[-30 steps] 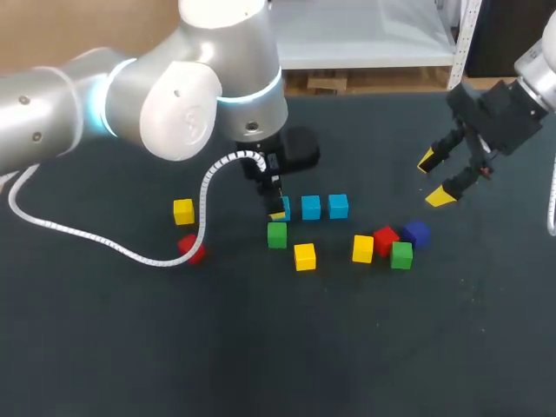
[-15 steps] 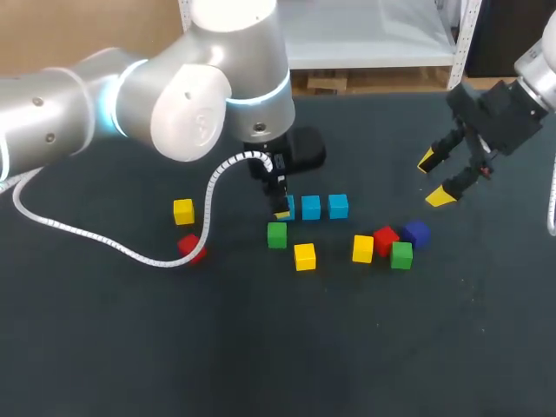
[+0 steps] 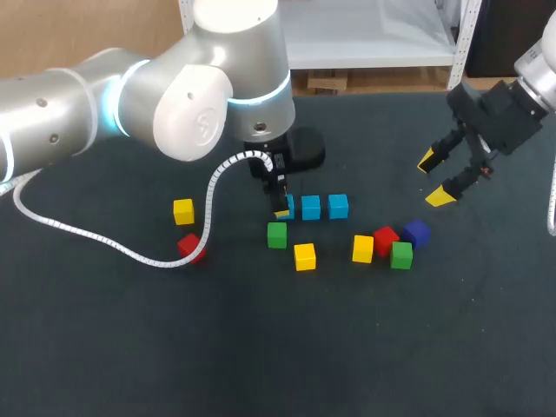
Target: Place the blue cubes, place green cubes on the blue cubes, place the yellow cubes on the green cubes, then place the red cubes on the yellow cubes, and place purple cube on the red cubes.
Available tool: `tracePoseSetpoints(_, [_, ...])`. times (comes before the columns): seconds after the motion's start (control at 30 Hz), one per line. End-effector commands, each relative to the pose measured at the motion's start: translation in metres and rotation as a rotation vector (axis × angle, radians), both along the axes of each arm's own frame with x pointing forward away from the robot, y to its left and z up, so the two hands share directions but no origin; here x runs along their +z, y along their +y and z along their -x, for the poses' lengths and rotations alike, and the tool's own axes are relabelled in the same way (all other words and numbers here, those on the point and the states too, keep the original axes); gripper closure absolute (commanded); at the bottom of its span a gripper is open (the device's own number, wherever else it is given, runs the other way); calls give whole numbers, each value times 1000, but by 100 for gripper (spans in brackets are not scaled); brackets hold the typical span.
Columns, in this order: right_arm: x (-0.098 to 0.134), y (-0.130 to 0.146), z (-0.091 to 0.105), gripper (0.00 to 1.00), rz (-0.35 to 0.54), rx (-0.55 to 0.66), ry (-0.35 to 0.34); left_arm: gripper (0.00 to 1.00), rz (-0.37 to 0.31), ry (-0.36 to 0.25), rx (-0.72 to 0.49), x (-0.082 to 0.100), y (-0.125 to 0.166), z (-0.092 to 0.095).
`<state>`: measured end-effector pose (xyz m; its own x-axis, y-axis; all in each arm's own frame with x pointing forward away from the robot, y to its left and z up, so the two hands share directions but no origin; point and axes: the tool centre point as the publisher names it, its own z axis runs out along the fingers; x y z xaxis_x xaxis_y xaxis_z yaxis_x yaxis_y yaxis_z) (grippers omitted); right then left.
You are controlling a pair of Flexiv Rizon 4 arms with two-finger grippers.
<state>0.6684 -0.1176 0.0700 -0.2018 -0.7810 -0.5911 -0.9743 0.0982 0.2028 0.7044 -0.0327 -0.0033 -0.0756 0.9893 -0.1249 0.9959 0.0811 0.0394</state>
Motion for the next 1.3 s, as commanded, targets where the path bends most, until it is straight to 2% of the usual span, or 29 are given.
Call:
tracePoseSetpoints(0.03, [0, 0, 0, 0, -1, 0, 0, 100, -7, 7, -1, -1, -1, -4])
tracePoseSetpoints(0.67, [0, 0, 0, 0, -1, 0, 0, 100, -6, 20, 3, -3, 2, -5])
tracePoseSetpoints(0.73, [0, 0, 0, 0, -1, 0, 0, 81, -2, 26, 3, -3, 2, -5])
tracePoseSetpoints(0.87, [0, 0, 0, 0, -1, 0, 0, 75, -1, 29, 3, -3, 2, -4])
tracePoseSetpoints(1.3, [0, 0, 0, 0, -1, 0, 0, 78, 5, 31, -10, -3, -1, 0])
